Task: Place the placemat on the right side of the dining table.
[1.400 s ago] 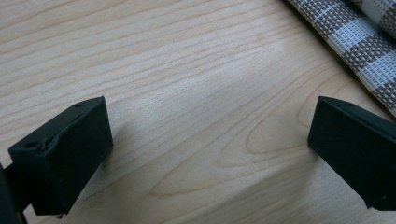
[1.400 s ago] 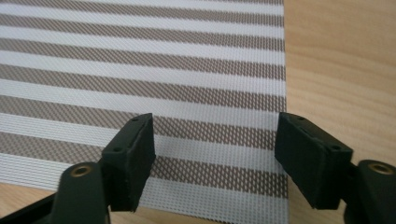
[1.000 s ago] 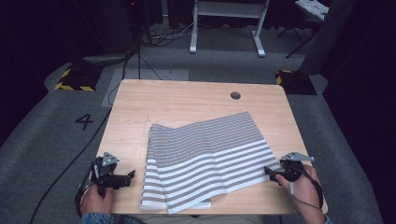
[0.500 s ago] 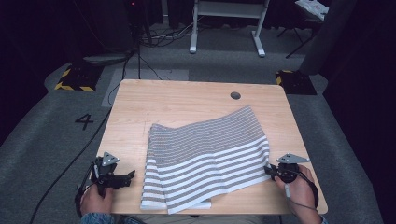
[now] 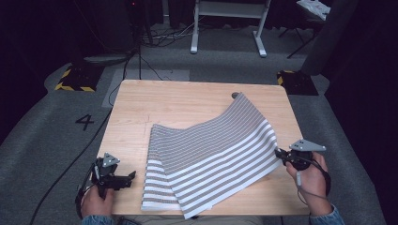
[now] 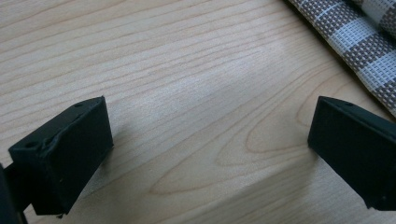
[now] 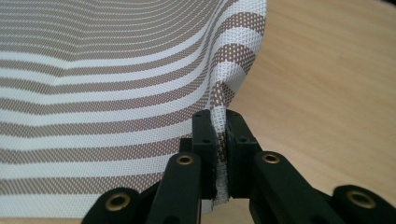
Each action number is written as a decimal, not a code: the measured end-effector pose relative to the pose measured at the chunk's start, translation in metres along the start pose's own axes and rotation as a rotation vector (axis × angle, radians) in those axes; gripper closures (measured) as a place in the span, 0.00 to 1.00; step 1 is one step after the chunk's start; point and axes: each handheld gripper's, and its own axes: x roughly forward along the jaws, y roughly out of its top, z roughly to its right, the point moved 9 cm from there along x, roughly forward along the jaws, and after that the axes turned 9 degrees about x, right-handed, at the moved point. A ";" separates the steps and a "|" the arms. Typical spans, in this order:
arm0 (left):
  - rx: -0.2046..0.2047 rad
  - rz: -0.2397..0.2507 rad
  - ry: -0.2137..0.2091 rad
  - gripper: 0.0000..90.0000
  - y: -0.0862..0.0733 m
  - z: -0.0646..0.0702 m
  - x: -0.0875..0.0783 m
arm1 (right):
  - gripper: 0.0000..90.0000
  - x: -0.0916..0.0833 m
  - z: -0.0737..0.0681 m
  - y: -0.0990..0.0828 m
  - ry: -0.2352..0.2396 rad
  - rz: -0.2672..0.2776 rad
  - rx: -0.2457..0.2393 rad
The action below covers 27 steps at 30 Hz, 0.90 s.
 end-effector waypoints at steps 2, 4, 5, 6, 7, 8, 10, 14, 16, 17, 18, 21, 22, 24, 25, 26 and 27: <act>0.000 0.002 -0.003 0.00 0.000 0.000 0.000 | 0.95 -0.001 0.007 0.009 -0.015 0.008 -0.010; 0.000 0.002 -0.001 0.00 0.000 0.001 0.000 | 0.95 -0.001 0.014 0.017 -0.027 0.010 -0.010; -0.001 0.001 0.000 0.00 0.000 0.001 0.000 | 0.95 0.000 0.018 0.020 -0.034 0.015 -0.010; -0.001 0.002 0.000 0.00 0.000 0.001 0.000 | 0.95 0.001 0.022 0.022 -0.043 0.015 0.001; -0.002 0.003 -0.003 0.00 0.000 0.001 0.000 | 0.95 0.003 0.026 0.023 -0.049 0.011 -0.003; -0.001 0.002 0.000 0.00 -0.001 0.001 -0.001 | 0.95 0.007 0.034 0.024 -0.062 -0.001 -0.006; -0.001 0.002 -0.001 0.00 -0.001 0.001 -0.001 | 0.95 0.013 0.042 0.024 -0.070 -0.013 -0.003; -0.002 0.000 0.005 0.00 -0.001 0.001 -0.001 | 0.95 0.024 0.054 0.026 -0.091 -0.022 0.012; -0.001 -0.001 0.005 0.00 -0.001 0.001 -0.001 | 0.94 0.037 0.068 0.029 -0.091 -0.014 0.000; -0.001 -0.001 0.004 0.00 -0.001 0.001 -0.001 | 0.93 0.042 0.073 0.029 -0.091 -0.011 -0.005; -0.002 -0.001 0.005 0.00 -0.001 0.001 -0.001 | 0.90 0.046 0.077 0.030 -0.091 -0.005 -0.008; -0.002 0.001 0.002 0.00 -0.001 0.001 -0.001 | 0.65 0.052 0.088 0.036 -0.124 0.074 -0.020; -0.002 0.001 0.003 0.00 -0.001 0.001 -0.001 | 0.61 0.051 0.087 0.037 -0.120 0.092 -0.005; -0.001 -0.001 0.005 0.00 -0.001 0.001 -0.001 | 0.55 0.047 0.078 0.040 -0.080 0.127 0.041; -0.001 -0.001 0.005 0.00 -0.001 0.001 -0.001 | 0.55 0.047 0.078 0.040 -0.080 0.127 0.041; -0.002 -0.001 0.005 0.00 -0.001 0.001 -0.001 | 0.53 0.041 0.067 0.041 -0.073 0.132 0.019; -0.002 0.000 0.005 0.00 -0.001 0.001 -0.001 | 0.52 0.037 0.059 0.042 -0.065 0.135 0.006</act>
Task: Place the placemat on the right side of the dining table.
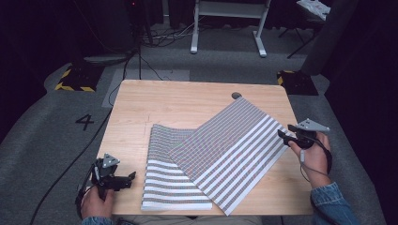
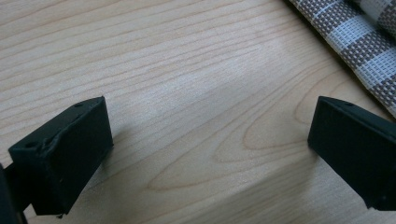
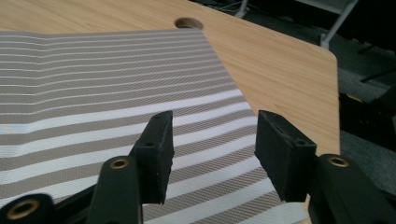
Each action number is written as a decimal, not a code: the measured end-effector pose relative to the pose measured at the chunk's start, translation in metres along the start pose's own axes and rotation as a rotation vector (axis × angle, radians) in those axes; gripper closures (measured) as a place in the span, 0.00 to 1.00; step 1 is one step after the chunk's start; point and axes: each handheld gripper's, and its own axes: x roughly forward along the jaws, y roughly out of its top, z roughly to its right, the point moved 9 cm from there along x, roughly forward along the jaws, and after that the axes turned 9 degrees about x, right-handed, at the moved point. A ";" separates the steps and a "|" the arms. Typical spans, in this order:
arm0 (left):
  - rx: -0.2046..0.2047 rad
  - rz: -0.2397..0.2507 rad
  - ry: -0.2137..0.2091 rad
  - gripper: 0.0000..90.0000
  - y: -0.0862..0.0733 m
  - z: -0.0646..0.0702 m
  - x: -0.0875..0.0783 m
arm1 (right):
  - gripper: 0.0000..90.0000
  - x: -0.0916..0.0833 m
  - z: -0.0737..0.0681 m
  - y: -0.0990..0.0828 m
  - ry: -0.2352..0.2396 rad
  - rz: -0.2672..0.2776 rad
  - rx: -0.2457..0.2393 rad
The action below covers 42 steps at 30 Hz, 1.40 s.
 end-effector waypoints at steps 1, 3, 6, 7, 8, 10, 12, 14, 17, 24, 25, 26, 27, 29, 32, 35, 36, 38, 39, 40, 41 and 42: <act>0.001 -0.001 0.001 0.00 0.000 0.000 0.000 | 0.51 -0.004 -0.009 0.001 0.015 -0.001 0.002; 0.000 0.000 0.000 0.00 0.000 0.000 0.000 | 0.49 -0.012 -0.033 0.001 0.067 -0.023 0.011; 0.000 -0.001 -0.003 0.00 0.000 0.000 0.000 | 0.48 -0.019 -0.065 -0.001 0.143 -0.048 0.014; 0.001 0.002 -0.006 0.00 0.000 0.000 0.000 | 0.47 -0.023 -0.100 -0.006 0.211 -0.078 -0.008; 0.001 0.002 -0.006 0.00 0.000 0.000 0.000 | 0.47 -0.023 -0.100 -0.006 0.211 -0.078 -0.008; 0.005 0.002 -0.005 0.00 0.001 0.000 0.001 | 0.46 -0.025 -0.147 -0.015 0.305 -0.128 -0.046; 0.004 0.003 -0.006 0.00 0.001 0.000 0.001 | 0.45 -0.023 -0.176 -0.020 0.363 -0.157 -0.075; 0.004 0.000 -0.008 0.00 0.001 0.000 0.001 | 0.44 -0.020 -0.204 -0.023 0.413 -0.177 -0.101; 0.004 -0.001 -0.005 0.00 0.001 0.000 0.001 | 0.44 -0.011 -0.239 -0.025 0.470 -0.196 -0.127; 0.005 -0.001 -0.004 0.00 0.001 0.000 0.001 | 0.41 0.009 -0.297 -0.036 0.532 -0.263 -0.204; 0.003 0.002 -0.006 0.00 0.001 0.000 0.001 | 0.41 0.014 -0.315 -0.041 0.550 -0.276 -0.257; 0.003 0.002 -0.006 0.00 0.001 0.000 0.001 | 0.41 0.014 -0.315 -0.041 0.550 -0.276 -0.257; 0.004 0.002 -0.007 0.00 0.001 0.000 0.001 | 0.41 0.016 -0.322 -0.044 0.550 -0.298 -0.256; 0.003 -0.002 -0.004 0.00 0.000 0.000 0.000 | 0.42 0.022 -0.333 -0.048 0.544 -0.317 -0.279; 0.000 -0.001 0.001 0.00 0.000 0.000 0.000 | 0.46 0.033 -0.335 -0.050 0.515 -0.324 -0.313; 0.000 -0.001 0.000 0.00 0.000 0.001 0.000 | 0.49 0.038 -0.331 -0.052 0.512 -0.343 -0.286; 0.000 -0.001 0.000 0.00 0.000 0.001 0.000 | 0.49 0.038 -0.331 -0.052 0.512 -0.343 -0.286; 0.001 -0.001 0.001 0.00 0.000 0.001 0.000 | 0.49 0.039 -0.330 -0.052 0.518 -0.341 -0.300; 0.001 -0.001 0.000 0.00 0.000 0.001 0.000 | 0.50 0.039 -0.330 -0.052 0.511 -0.342 -0.311; 0.001 -0.001 0.000 0.00 0.000 0.001 0.000 | 0.52 0.039 -0.330 -0.052 0.505 -0.344 -0.311; 0.001 -0.001 0.001 0.00 0.000 0.001 0.000 | 0.56 0.040 -0.329 -0.051 0.502 -0.339 -0.317; 0.001 -0.001 0.001 0.00 0.000 0.001 0.000 | 0.56 0.040 -0.329 -0.051 0.502 -0.339 -0.317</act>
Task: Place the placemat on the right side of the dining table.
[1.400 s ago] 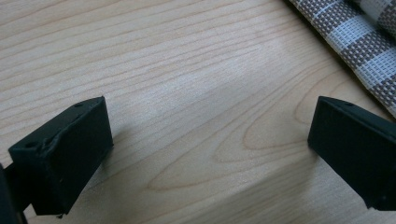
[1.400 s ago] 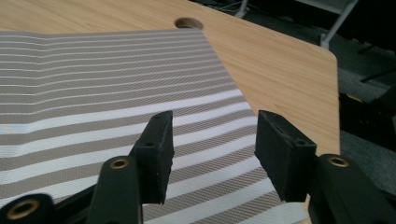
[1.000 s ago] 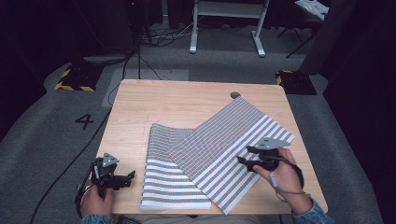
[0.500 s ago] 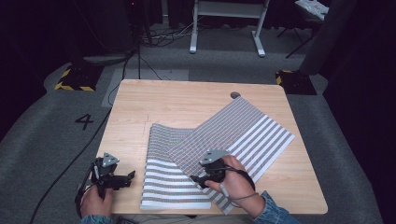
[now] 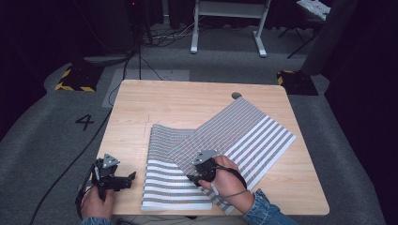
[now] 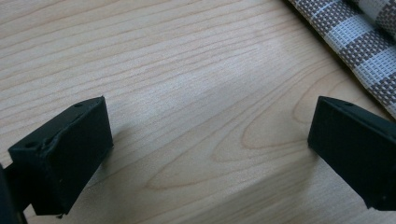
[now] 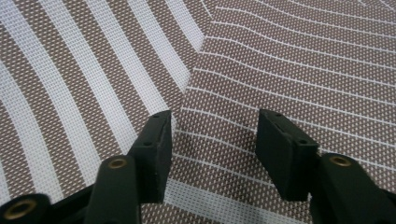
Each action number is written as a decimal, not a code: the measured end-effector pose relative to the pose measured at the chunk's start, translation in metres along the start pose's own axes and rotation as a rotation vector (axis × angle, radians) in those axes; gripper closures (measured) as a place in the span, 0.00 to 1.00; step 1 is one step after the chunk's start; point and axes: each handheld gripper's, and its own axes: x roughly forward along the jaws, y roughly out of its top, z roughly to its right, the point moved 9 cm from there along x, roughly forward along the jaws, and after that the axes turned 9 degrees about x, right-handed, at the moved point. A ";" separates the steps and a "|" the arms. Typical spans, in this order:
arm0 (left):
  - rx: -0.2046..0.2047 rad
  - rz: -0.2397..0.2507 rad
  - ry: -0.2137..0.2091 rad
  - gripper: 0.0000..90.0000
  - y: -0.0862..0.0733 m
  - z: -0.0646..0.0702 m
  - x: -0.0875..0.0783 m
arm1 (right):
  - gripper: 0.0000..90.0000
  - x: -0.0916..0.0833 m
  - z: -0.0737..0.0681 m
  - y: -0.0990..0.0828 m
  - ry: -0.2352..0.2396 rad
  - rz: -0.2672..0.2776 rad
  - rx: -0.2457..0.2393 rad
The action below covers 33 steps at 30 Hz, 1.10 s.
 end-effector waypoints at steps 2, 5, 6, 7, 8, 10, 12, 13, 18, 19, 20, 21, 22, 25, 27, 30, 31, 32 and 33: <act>0.000 0.000 0.000 0.00 0.000 0.000 0.000 | 0.62 -0.001 0.002 0.000 -0.007 -0.006 0.017; 0.000 0.000 0.000 0.00 0.000 0.000 0.000 | 0.78 -0.002 0.010 0.001 -0.019 0.006 0.005; 0.000 0.000 0.000 0.00 0.000 0.000 0.000 | 0.78 -0.002 0.010 0.001 -0.019 0.006 0.005; 0.000 0.000 0.000 0.00 0.000 0.000 0.000 | 0.87 -0.003 0.012 0.002 -0.005 0.014 0.007; 0.000 0.000 0.000 0.00 0.000 0.000 0.000 | 0.87 -0.003 0.012 0.002 -0.005 0.014 0.007; 0.000 0.000 0.001 0.00 0.000 0.000 0.000 | 0.94 -0.007 0.014 0.003 0.007 0.017 0.018; 0.007 0.002 -0.005 0.00 0.001 0.000 0.001 | 0.95 -0.017 0.015 0.006 0.026 0.032 0.022; 0.007 0.002 -0.005 0.00 0.001 0.000 0.001 | 0.95 -0.021 0.015 0.006 0.026 0.033 0.017; 0.015 0.003 -0.021 0.00 0.002 -0.001 0.001 | 0.95 -0.040 0.014 0.002 0.047 0.045 0.003; 0.019 -0.001 -0.022 0.00 0.002 -0.001 0.001 | 0.95 -0.049 0.014 -0.001 0.061 0.049 -0.021; 0.019 -0.001 -0.022 0.00 0.002 -0.001 0.001 | 0.95 -0.049 0.014 -0.001 0.061 0.049 -0.021; 0.019 0.000 -0.019 0.00 0.002 -0.001 0.001 | 0.94 -0.055 0.014 -0.005 0.063 0.042 -0.017; 0.020 0.002 -0.019 0.00 0.002 -0.002 0.002 | 0.94 -0.059 0.015 -0.009 0.070 0.033 -0.019; 0.021 0.003 -0.021 0.00 0.002 -0.002 0.002 | 0.93 -0.072 0.017 -0.025 0.078 0.013 0.009; 0.024 0.001 -0.023 0.00 0.002 -0.002 0.002 | 0.92 -0.085 0.022 -0.041 0.086 0.001 0.031; 0.024 0.002 -0.023 0.00 0.002 -0.002 0.002 | 0.90 -0.093 0.024 -0.054 0.096 -0.017 0.033; 0.024 -0.001 -0.020 0.00 0.002 -0.002 0.002 | 0.90 -0.099 0.028 -0.064 0.094 -0.033 0.029; 0.023 -0.001 -0.020 0.00 0.002 -0.002 0.002 | 0.90 -0.103 0.029 -0.069 0.095 -0.037 0.041; 0.024 -0.001 -0.021 0.00 0.002 -0.002 0.002 | 0.90 -0.106 0.031 -0.073 0.093 -0.037 0.046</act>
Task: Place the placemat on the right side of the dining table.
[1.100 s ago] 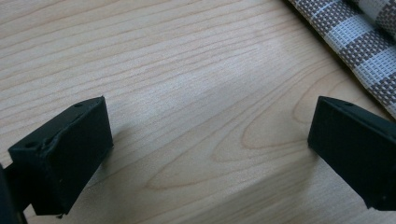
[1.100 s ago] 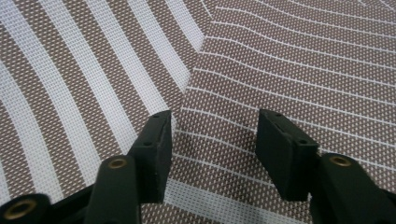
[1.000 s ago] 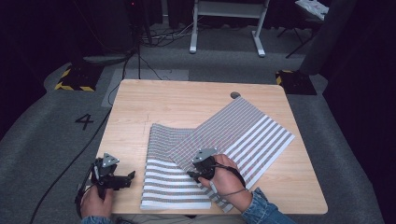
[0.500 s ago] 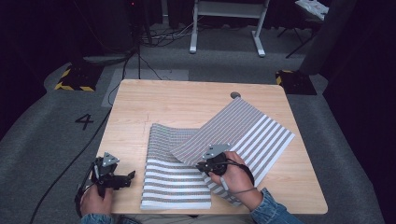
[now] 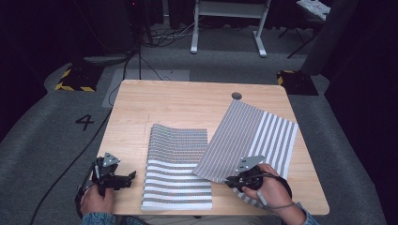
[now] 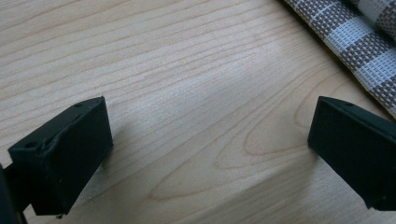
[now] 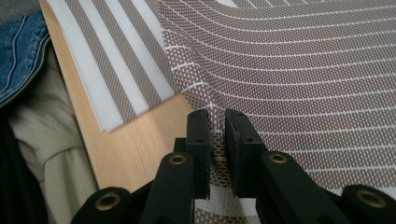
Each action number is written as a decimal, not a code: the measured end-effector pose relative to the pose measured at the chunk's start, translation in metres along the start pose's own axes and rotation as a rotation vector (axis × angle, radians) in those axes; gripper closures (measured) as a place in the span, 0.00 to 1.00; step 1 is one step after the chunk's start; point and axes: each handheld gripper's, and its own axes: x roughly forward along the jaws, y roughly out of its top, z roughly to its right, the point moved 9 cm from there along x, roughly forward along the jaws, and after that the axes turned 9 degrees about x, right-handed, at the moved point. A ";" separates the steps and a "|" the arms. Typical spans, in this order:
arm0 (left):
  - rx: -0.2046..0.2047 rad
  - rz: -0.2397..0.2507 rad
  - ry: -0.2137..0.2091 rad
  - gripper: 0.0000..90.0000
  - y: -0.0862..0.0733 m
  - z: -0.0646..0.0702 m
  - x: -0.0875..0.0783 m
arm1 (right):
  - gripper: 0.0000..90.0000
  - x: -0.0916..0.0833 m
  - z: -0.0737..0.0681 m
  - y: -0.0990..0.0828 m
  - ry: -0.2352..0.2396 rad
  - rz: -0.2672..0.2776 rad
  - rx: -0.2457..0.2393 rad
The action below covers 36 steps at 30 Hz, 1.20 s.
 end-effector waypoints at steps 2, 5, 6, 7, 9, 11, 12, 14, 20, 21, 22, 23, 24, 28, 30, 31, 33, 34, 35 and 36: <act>0.000 -0.002 -0.002 0.00 0.000 0.000 0.000 | 0.89 -0.008 0.003 -0.008 0.000 0.001 0.015; 0.000 -0.002 -0.003 0.00 0.000 0.000 0.000 | 0.88 -0.017 0.008 -0.021 -0.006 0.003 0.038; 0.000 0.000 -0.001 0.00 0.000 0.000 0.000 | 0.88 -0.020 0.009 -0.025 -0.012 0.001 0.053; 0.000 0.000 -0.001 0.00 0.000 0.000 0.000 | 0.88 -0.020 0.009 -0.025 -0.012 0.001 0.053; 0.001 -0.002 -0.002 0.00 0.000 0.000 0.000 | 0.88 -0.026 0.013 -0.033 -0.019 0.000 0.064; 0.000 -0.002 -0.004 0.00 0.000 0.000 0.000 | 0.87 -0.031 0.016 -0.041 -0.027 -0.007 0.071; 0.001 -0.002 -0.003 0.00 0.000 0.000 0.000 | 0.86 -0.035 0.018 -0.050 -0.027 -0.023 0.090; 0.000 -0.002 0.000 0.00 0.000 0.000 0.000 | 0.84 -0.038 0.021 -0.060 -0.036 -0.044 0.094; 0.000 -0.002 -0.003 0.00 0.000 0.000 0.000 | 0.77 -0.052 0.024 -0.080 -0.043 -0.100 0.133; 0.001 -0.002 -0.002 0.00 0.000 0.000 0.000 | 0.63 -0.056 0.026 -0.086 -0.062 -0.119 0.151; 0.000 -0.001 -0.001 0.00 0.000 0.000 0.000 | 0.58 -0.058 0.027 -0.085 -0.063 -0.092 0.165; 0.000 -0.001 -0.001 0.00 0.000 0.000 0.000 | 0.52 -0.059 0.029 -0.081 -0.061 -0.031 0.214; 0.000 -0.002 -0.003 0.00 0.000 0.000 0.000 | 0.49 -0.061 0.032 -0.076 -0.070 0.027 0.261; 0.000 -0.001 0.000 0.00 0.000 0.000 0.000 | 0.40 -0.065 0.055 -0.074 -0.204 0.094 0.340; 0.001 -0.003 -0.003 0.00 0.000 0.000 0.000 | 0.36 -0.065 0.076 -0.080 -0.312 0.101 0.373; 0.001 -0.002 -0.002 0.00 0.000 0.000 0.000 | 0.36 -0.065 0.076 -0.080 -0.312 0.101 0.373; 0.001 -0.003 -0.003 0.00 0.000 0.000 0.000 | 0.34 -0.063 0.085 -0.085 -0.329 0.104 0.402; 0.000 0.001 0.001 0.00 0.000 0.000 0.000 | 0.32 -0.059 0.093 -0.091 -0.338 0.085 0.430; 0.000 0.001 0.001 0.00 0.000 0.000 0.000 | 0.32 -0.059 0.093 -0.091 -0.338 0.085 0.430; 0.001 -0.005 -0.005 0.00 0.000 0.000 0.000 | 0.32 -0.057 0.097 -0.095 -0.346 0.066 0.429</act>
